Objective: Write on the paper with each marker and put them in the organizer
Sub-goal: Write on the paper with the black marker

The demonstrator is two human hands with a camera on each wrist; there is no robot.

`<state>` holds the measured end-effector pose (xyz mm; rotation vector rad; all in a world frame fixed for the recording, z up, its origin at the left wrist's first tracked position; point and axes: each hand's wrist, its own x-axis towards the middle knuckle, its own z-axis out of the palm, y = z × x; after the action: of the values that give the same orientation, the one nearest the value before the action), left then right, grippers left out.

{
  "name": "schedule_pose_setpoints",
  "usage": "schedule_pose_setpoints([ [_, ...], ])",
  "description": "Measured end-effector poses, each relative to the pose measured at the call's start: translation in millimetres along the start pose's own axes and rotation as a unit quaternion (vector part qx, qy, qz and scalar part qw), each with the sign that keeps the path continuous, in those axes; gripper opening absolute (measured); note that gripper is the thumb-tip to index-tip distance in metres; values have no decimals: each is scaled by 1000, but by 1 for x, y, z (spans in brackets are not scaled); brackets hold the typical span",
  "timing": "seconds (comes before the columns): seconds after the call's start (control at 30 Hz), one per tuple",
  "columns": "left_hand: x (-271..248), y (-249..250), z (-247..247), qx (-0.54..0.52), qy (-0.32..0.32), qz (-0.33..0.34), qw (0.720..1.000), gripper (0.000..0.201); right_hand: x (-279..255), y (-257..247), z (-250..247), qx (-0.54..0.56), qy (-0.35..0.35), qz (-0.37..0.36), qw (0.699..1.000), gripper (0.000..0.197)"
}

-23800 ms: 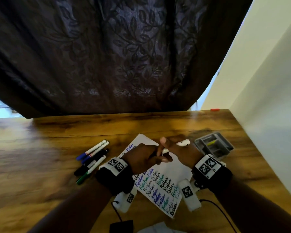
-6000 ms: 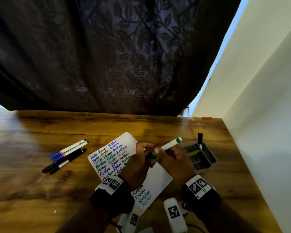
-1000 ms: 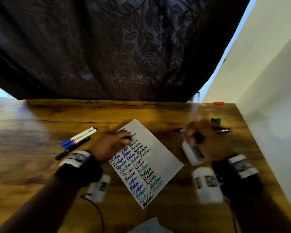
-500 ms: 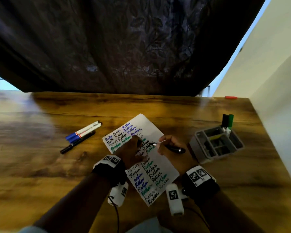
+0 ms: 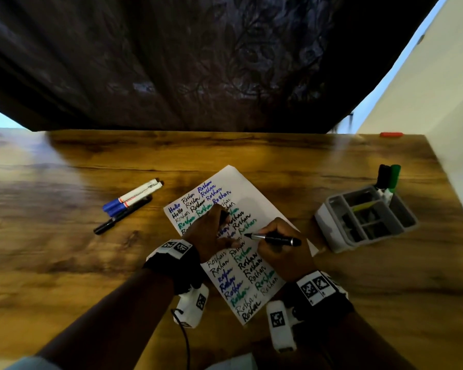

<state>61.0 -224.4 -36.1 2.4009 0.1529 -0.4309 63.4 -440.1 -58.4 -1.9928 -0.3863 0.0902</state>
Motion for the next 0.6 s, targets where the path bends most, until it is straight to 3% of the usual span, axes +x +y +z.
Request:
schedule_pose_setpoints([
  [0.4,-4,0,1,6,4,8,1000,62,1,-4,-2,-7,-35,18,999,14],
  [0.6,-5,0,1,6,9,4,1000,61,-1,0,-1,-21,-17,22,999,13],
])
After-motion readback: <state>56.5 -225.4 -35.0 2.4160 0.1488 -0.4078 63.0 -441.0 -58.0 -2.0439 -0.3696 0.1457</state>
